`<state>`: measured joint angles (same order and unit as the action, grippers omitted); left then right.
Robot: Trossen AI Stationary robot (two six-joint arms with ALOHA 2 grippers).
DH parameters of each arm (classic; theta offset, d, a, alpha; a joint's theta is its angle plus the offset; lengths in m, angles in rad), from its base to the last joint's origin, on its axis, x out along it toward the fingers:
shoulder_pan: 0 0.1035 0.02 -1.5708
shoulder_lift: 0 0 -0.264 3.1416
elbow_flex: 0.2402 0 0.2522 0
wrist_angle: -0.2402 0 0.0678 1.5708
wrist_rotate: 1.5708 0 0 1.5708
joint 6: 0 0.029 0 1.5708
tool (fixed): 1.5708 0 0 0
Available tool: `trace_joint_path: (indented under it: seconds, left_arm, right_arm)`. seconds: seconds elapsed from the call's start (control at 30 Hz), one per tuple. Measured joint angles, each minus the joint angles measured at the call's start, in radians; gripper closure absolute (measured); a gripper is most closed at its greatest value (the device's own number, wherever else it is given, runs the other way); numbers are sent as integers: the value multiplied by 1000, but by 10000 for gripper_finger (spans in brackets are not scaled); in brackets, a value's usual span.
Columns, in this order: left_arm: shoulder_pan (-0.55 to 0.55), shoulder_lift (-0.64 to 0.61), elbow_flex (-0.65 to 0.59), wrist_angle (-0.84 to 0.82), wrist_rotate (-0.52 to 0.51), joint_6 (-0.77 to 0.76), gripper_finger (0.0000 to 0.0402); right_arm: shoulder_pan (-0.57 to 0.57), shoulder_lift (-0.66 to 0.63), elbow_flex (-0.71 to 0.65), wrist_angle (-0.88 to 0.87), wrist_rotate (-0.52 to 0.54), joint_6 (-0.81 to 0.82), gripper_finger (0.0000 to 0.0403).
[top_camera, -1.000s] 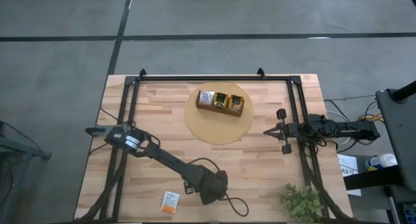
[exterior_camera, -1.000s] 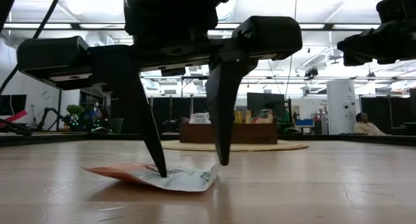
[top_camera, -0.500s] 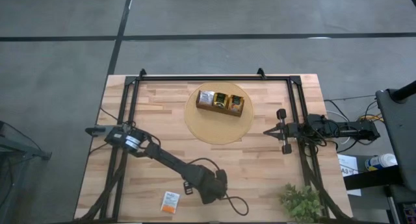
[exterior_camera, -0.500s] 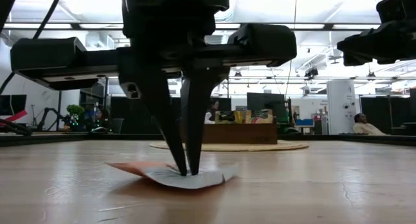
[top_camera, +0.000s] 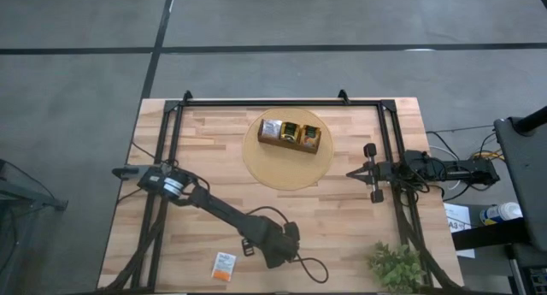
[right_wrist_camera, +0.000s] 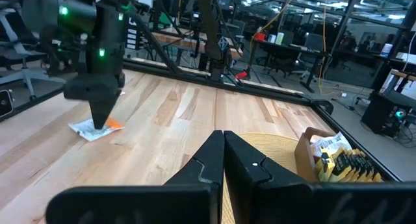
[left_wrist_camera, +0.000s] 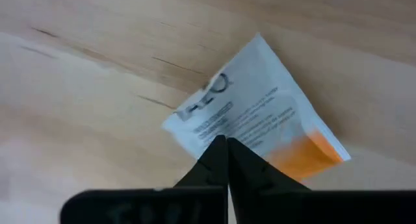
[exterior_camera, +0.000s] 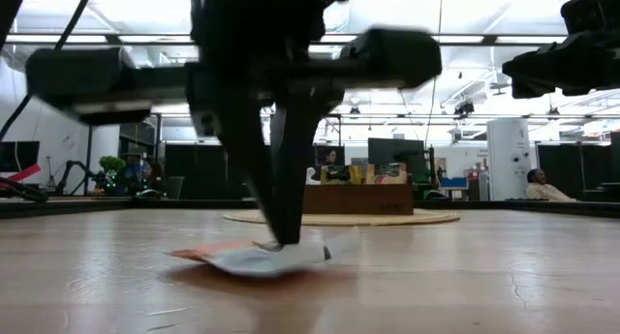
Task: Pick & Place Tea
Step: Put the right white tea bag into the left section of wooden organizer
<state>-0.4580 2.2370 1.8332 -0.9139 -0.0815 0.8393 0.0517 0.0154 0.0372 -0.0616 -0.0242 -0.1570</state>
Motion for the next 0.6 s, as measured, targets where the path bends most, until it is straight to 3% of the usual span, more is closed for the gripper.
trace_joint_path:
  seconds: [0.13,0.43,0.6]
  left_arm:
    - [0,-35,13,3,-3,18,376]
    - [-17,-65,48,19,9,27,272]
    - [-46,-65,45,34,14,185,249]
  right_arm:
    - [0,0,0,0,0,0,394]
    - [0,1,0,0,0,0,394]
    - [0,0,0,0,0,0,394]
